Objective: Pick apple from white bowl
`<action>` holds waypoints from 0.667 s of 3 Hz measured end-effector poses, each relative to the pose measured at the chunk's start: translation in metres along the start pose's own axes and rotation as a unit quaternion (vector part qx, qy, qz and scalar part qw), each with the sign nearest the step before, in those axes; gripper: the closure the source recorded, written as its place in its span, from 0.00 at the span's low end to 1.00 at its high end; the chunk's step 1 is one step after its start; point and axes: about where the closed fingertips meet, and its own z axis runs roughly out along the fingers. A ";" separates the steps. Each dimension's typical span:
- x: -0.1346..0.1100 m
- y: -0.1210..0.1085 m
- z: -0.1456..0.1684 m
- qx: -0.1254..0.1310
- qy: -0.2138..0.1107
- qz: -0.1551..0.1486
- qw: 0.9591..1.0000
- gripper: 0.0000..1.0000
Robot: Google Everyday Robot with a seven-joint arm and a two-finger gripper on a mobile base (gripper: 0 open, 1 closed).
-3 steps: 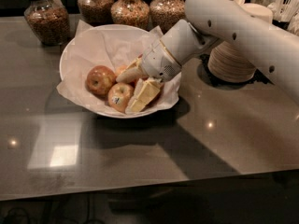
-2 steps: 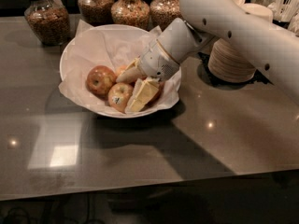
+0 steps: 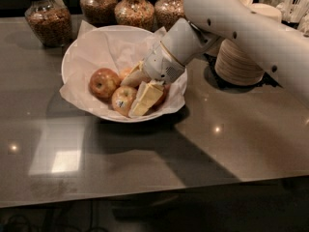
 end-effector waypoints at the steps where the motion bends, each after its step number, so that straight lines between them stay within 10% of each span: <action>1: -0.001 0.000 -0.001 0.000 0.000 0.000 1.000 0.50; 2: -0.001 0.000 -0.001 0.000 0.000 0.000 1.000 0.73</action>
Offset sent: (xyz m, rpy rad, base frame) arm -0.0001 0.0000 0.0015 0.0000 0.0000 0.0000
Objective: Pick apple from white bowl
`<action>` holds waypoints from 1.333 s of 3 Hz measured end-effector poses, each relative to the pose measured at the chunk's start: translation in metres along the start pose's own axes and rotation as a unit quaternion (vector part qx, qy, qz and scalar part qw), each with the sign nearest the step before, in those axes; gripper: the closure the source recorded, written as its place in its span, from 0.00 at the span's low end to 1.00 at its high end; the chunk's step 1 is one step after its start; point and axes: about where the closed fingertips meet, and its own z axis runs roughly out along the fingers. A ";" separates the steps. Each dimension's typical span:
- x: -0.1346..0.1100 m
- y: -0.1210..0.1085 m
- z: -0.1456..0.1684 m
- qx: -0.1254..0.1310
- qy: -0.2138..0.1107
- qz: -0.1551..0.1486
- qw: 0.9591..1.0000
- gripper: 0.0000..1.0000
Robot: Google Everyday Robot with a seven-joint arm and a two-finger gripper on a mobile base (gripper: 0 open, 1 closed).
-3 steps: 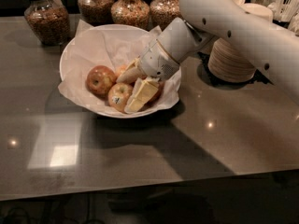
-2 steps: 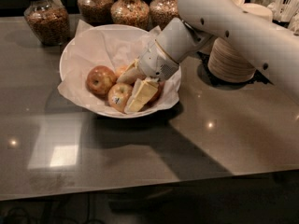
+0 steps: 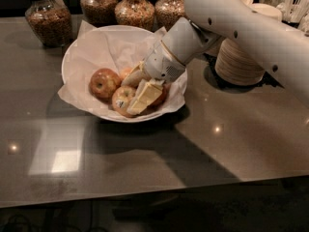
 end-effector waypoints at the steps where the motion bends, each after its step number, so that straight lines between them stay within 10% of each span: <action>1: 0.000 0.000 0.000 0.000 0.000 0.000 1.000 0.96; 4: -0.012 0.000 -0.035 -0.001 -0.092 0.009 0.996 1.00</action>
Offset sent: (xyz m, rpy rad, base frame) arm 0.0000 0.0000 0.0000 0.0000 0.0000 0.0000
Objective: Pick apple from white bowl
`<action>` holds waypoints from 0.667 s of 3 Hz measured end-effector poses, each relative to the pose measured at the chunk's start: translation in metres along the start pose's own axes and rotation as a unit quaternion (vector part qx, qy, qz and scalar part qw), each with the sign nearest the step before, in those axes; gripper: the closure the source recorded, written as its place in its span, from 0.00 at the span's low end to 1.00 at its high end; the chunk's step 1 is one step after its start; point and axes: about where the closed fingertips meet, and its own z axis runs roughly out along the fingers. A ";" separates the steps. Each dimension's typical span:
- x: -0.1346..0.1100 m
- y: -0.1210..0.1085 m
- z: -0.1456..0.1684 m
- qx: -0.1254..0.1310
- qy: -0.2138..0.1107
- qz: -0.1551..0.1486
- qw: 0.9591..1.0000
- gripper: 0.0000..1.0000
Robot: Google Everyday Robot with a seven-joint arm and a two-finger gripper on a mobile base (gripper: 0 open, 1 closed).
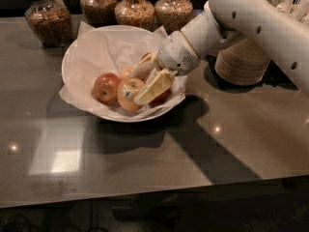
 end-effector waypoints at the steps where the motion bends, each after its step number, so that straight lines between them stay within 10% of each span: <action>1: -0.010 -0.002 -0.023 0.010 -0.032 0.000 0.999 1.00; 2: -0.019 -0.005 -0.042 0.019 -0.050 -0.004 0.999 1.00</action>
Offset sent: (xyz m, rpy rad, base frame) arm 0.0149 -0.0389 0.0621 0.1486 -0.0171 -0.0400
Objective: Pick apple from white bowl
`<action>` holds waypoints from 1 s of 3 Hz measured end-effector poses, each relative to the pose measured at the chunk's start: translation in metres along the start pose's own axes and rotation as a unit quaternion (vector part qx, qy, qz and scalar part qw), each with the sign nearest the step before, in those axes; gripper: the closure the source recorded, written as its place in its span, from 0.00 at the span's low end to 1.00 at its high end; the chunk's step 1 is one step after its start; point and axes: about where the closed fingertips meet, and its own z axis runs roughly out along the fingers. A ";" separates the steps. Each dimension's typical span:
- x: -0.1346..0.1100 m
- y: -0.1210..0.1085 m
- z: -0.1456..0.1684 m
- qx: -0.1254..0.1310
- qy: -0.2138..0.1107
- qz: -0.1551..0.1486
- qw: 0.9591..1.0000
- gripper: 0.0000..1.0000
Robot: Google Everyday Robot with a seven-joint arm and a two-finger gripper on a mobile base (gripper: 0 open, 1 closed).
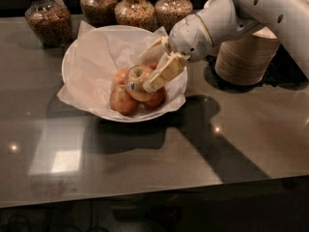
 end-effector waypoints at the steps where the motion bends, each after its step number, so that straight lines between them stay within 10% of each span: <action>1: -0.012 -0.006 -0.019 0.011 -0.008 -0.010 1.000 1.00; 3: -0.031 -0.016 -0.040 0.028 -0.013 -0.032 0.999 1.00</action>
Offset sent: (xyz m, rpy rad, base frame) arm 0.0191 -0.0284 0.0600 0.0422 -0.0938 -0.0256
